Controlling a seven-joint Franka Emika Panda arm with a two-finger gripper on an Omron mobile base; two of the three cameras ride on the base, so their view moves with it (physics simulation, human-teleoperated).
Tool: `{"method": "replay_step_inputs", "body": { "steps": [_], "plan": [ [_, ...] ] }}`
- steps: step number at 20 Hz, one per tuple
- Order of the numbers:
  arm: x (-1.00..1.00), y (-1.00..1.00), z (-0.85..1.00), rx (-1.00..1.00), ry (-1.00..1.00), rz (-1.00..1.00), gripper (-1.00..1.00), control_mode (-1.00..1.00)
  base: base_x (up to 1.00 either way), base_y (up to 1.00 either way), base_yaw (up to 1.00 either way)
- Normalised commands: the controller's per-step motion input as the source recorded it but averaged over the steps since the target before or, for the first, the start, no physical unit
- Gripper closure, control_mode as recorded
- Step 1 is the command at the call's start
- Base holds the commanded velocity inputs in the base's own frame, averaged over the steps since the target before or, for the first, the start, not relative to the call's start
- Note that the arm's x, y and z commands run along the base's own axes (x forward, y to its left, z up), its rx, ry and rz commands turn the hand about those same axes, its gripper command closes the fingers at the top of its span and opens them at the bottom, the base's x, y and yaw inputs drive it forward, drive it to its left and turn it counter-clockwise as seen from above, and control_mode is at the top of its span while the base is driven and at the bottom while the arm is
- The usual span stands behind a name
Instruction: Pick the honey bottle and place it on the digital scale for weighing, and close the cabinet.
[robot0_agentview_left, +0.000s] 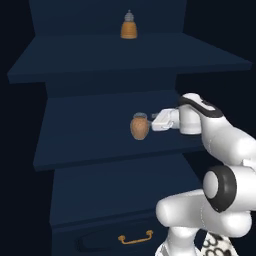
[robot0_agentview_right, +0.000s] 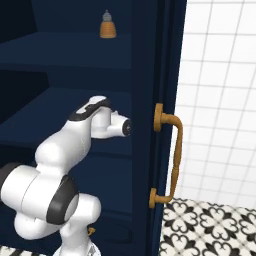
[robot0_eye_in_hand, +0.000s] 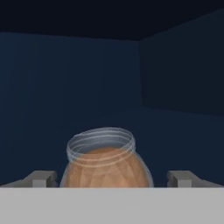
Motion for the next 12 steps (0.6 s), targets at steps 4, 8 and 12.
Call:
{"method": "replay_step_inputs", "body": {
  "steps": [4,8,12],
  "plan": [
    [0.09,0.14,0.00,0.00,0.04,0.00,-1.00,-1.00,0.00,0.00,0.00],
    [0.01,0.32,-0.01,0.00,0.02,0.00,-1.00,-1.00,0.00,0.00,0.00],
    [0.16,0.29,-0.08,0.00,0.04,0.00,-1.00,-1.00,0.00,0.00,0.00]
  ]
}}
